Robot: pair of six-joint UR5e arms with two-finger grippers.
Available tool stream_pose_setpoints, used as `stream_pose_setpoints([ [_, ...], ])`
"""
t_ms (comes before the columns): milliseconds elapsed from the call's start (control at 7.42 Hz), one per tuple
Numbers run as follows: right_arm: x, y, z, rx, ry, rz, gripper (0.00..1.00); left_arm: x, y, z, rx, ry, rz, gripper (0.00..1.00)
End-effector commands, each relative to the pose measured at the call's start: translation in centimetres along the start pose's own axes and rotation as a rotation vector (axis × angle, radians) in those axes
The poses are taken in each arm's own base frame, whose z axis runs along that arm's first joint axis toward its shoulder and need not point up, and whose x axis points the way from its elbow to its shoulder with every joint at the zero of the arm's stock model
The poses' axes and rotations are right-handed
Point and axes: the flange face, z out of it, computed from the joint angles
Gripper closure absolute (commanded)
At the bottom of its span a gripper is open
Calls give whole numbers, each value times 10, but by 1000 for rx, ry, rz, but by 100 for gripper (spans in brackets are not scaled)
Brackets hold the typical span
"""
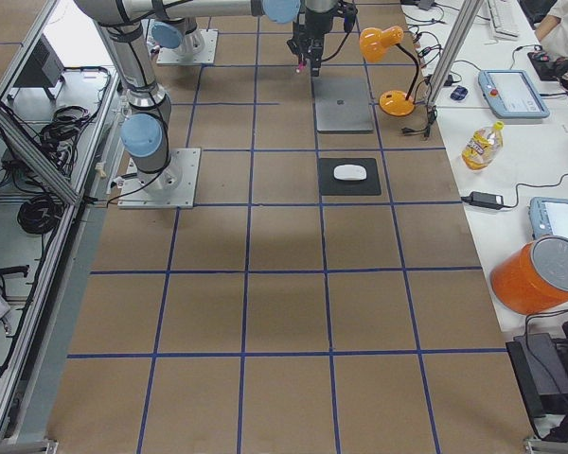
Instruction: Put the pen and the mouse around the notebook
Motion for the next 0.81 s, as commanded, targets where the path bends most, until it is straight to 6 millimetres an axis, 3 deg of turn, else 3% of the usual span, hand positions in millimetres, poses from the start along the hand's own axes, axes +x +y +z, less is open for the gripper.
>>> stream_pose_setpoints([
  [0,0,12,0,-22,0,-12,0,2,50,3,-29,2,-51,100],
  [270,-1,12,-4,-12,-9,-47,0,18,88,0,-34,21,-114,100],
  [404,-1,11,-7,3,-4,-131,0,29,110,5,-37,20,-144,100],
  [674,-1,11,-8,6,-6,-139,0,41,141,20,-38,5,-218,100],
])
